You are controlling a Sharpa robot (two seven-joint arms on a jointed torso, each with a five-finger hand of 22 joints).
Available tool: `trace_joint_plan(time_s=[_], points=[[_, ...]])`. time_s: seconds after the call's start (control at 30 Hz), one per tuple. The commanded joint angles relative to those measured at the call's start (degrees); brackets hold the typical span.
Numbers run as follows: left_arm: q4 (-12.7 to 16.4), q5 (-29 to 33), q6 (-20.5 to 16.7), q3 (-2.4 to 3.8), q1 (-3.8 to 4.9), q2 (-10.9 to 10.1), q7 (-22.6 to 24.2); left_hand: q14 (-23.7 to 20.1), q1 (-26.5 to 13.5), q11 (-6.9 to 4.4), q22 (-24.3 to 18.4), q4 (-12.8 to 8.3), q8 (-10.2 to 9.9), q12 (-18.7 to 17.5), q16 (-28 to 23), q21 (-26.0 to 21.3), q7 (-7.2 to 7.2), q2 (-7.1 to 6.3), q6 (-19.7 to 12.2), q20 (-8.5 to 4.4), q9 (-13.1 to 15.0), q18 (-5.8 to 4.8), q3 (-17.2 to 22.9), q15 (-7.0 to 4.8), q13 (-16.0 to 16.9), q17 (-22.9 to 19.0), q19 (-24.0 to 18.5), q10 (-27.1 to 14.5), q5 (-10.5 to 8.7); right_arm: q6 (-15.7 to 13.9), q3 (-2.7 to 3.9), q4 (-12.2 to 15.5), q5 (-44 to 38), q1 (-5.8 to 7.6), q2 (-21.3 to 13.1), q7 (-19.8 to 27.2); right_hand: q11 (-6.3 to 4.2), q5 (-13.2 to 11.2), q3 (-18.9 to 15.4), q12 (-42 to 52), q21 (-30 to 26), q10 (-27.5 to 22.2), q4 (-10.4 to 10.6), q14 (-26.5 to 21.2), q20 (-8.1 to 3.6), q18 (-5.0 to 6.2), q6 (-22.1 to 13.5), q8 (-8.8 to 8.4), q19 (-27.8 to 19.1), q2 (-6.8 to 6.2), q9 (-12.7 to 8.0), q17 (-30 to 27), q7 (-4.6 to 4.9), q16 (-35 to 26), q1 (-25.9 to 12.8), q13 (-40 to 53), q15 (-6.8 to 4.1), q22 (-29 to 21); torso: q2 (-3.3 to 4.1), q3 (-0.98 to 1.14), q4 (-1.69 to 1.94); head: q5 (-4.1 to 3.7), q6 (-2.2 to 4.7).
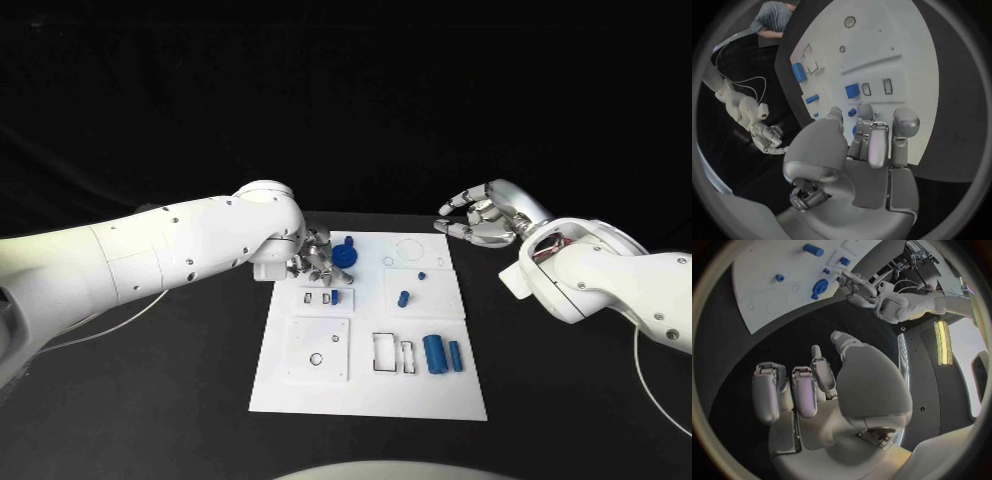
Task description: Assemble the parts on the task board
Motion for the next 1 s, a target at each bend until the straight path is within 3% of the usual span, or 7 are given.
trace_joint_plan(time_s=[0.03,0.27,0.67,0.83,0.87,1.0], points=[[0.0,0.6,2.1,0.00,-0.08,0.3,-0.2,2.3,0.7,0.05,0.0,-0.1,0.2,-0.1,0.4,0.3,-0.04,-0.07,-0.5,0.38,0.1,-0.39,0.6,0.23,0.0,3.6,-0.1,-0.3,0.00,0.3,0.00,-0.1,0.3,0.03,0.2,0.8,-0.13,0.3,0.2,-0.2,-0.4,-0.3,0.3,3.8,-0.35,0.47,-0.5,0.27,0.8,-0.41,0.1,5.6,0.05,-0.4,-0.1,0.0,-0.28,9.7,-0.03,-0.02,0.07,-0.16,-0.27],[-0.4,0.9,3.7,-0.02,-0.49,0.6,-0.3,2.3,1.0,0.09,0.2,0.0,0.1,-0.1,0.6,0.5,0.00,-0.23,-0.6,0.44,0.2,-0.41,1.7,0.28,0.1,3.9,-0.2,-0.5,0.03,0.5,-0.02,-0.4,0.3,0.02,0.4,0.7,-0.13,0.3,0.2,-0.2,-0.5,-0.3,0.4,3.8,-0.36,0.50,-0.5,0.28,0.7,-0.39,0.1,5.5,0.06,-0.4,-0.1,0.1,-0.28,9.6,-0.10,-0.02,0.33,-0.25,-0.74],[-0.5,1.4,4.3,-0.03,-0.91,0.7,-0.3,2.3,0.9,0.10,0.9,0.0,-0.2,0.1,0.9,1.2,0.02,-1.77,-0.6,0.54,0.3,-0.46,6.8,0.33,0.5,4.3,-0.3,-0.5,0.03,0.8,-0.04,-0.5,-0.2,0.01,0.5,0.4,-0.13,0.3,0.2,-0.2,-0.5,-0.3,0.4,3.8,-0.36,0.50,-0.5,0.30,0.7,-0.37,0.1,5.5,0.06,-0.4,-0.2,0.1,-0.28,9.6,-0.05,-0.02,0.19,-0.25,-0.97],[-0.6,1.6,4.7,-0.03,-1.08,0.9,-0.3,2.3,-0.6,0.21,1.3,-0.1,-0.8,0.0,1.0,1.6,0.06,-4.95,-0.3,0.61,0.4,-0.47,14.7,0.38,0.7,4.5,-0.6,-0.5,0.00,0.9,-0.05,-0.6,-0.3,0.00,0.6,0.3,-0.12,0.3,0.2,-0.1,-0.6,-0.3,0.4,3.8,-0.36,0.52,-0.5,0.32,0.7,-0.36,0.1,5.5,0.06,-0.4,-0.2,0.1,-0.28,9.6,-0.12,-0.01,0.31,-0.36,-1.12],[-0.6,1.6,4.7,-0.03,-1.11,0.9,-0.3,2.3,-2.6,0.25,1.4,0.2,-1.0,0.0,1.1,1.8,0.17,-7.79,-0.1,0.73,0.5,-0.49,21.5,0.40,0.7,4.5,-0.8,-0.5,0.02,0.9,-0.05,-0.6,-0.3,0.00,0.6,0.3,-0.12,0.3,0.2,-0.1,-0.6,-0.3,0.4,3.8,-0.36,0.52,-0.5,0.32,0.7,-0.36,0.1,5.5,0.06,-0.4,-0.2,0.1,-0.28,9.6,-0.12,0.01,0.33,-0.39,-1.13],[-0.6,1.7,4.7,-0.03,-1.19,0.9,-0.3,2.3,-3.7,0.22,1.5,-0.1,-1.0,0.0,1.1,1.9,0.16,-9.30,-0.1,0.72,0.7,-0.48,25.1,0.45,0.8,4.5,-0.8,-0.5,-0.04,0.9,-0.05,-0.7,-0.4,0.00,0.6,0.3,-0.12,0.3,0.2,-0.1,-0.6,-0.3,0.4,3.8,-0.36,0.52,-0.5,0.32,0.7,-0.36,0.1,5.5,0.06,-0.4,-0.2,0.1,-0.28,9.6,-0.13,0.01,0.38,-0.47,-1.12]])
